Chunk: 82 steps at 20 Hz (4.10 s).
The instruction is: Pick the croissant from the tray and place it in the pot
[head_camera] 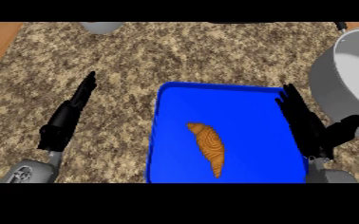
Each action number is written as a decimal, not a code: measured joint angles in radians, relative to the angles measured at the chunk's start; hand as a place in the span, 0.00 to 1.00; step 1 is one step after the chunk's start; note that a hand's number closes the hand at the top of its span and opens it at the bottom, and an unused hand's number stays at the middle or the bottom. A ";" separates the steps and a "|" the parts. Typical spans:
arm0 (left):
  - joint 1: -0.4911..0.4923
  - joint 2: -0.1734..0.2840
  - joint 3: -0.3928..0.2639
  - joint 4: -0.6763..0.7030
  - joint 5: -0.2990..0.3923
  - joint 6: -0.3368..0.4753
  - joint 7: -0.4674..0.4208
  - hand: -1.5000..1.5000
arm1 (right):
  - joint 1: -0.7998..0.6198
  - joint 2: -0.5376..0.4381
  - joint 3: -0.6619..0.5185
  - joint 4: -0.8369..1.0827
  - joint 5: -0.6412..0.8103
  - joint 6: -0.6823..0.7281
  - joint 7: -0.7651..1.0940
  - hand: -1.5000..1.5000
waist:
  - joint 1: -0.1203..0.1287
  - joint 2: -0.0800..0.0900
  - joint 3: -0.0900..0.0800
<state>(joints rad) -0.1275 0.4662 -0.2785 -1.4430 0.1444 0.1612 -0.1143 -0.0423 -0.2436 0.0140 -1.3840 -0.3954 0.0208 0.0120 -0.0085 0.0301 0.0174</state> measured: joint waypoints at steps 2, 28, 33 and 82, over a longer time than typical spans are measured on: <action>-0.023 -0.005 0.017 -0.002 0.007 0.007 0.025 0.50 | -0.047 -0.016 0.021 -0.008 0.018 0.031 -0.003 1.00 | 0.009 -0.012 -0.008; -0.093 -0.070 0.194 -0.124 0.127 0.145 0.263 0.50 | -0.711 -0.238 0.455 0.085 0.632 0.540 -0.407 0.00 | 0.024 -0.035 -0.019; -0.074 -0.076 0.208 -0.126 0.128 0.141 0.249 0.50 | -0.756 -0.231 0.573 -0.011 0.733 0.634 -0.260 0.00 | 0.014 -0.037 -0.019; -0.066 -0.211 0.344 -0.202 -0.015 0.017 0.346 0.50 | -0.499 0.029 0.650 0.081 1.492 0.591 -0.351 1.00 | 0.014 -0.033 -0.018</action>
<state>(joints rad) -0.1934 0.2550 0.0651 -1.6452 0.1294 0.1787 0.2317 -0.5411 -0.2146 0.6642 -1.3032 1.0963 0.6114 -0.3394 0.0053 -0.0032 -0.0002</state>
